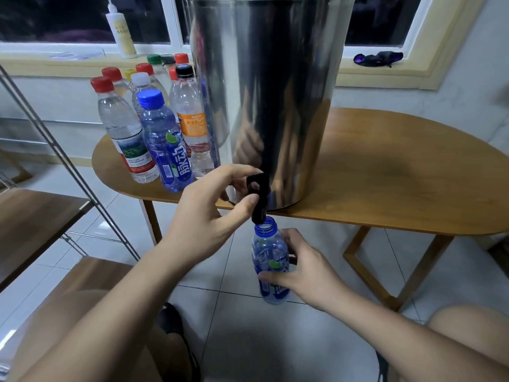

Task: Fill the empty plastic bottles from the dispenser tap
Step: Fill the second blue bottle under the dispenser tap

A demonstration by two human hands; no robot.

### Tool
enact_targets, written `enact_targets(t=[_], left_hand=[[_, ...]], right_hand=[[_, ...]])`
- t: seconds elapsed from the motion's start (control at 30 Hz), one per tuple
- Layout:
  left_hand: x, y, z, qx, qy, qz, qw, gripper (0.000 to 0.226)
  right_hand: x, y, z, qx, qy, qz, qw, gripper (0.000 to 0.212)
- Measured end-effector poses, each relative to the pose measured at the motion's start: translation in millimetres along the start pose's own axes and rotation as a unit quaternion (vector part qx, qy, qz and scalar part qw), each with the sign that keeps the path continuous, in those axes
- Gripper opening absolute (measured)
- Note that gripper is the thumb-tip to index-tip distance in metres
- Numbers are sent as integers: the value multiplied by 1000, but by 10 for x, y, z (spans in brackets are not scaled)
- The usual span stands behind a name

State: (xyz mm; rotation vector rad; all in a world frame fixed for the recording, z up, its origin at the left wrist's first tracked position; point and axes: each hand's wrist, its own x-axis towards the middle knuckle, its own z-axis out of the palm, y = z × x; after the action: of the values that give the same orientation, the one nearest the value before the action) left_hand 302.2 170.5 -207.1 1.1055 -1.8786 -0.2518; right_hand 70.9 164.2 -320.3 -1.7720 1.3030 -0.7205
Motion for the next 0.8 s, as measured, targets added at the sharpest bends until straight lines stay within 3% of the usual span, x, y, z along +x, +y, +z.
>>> enact_targets(t=[0.47, 0.8], left_hand=[[-9, 52, 67, 101, 55, 103, 988, 11], [-37, 37, -37, 119, 27, 127, 984, 14]], right_hand=[[-35, -58, 13, -19, -32, 13, 999, 70], [-30, -42, 76, -51, -46, 16, 998, 72]])
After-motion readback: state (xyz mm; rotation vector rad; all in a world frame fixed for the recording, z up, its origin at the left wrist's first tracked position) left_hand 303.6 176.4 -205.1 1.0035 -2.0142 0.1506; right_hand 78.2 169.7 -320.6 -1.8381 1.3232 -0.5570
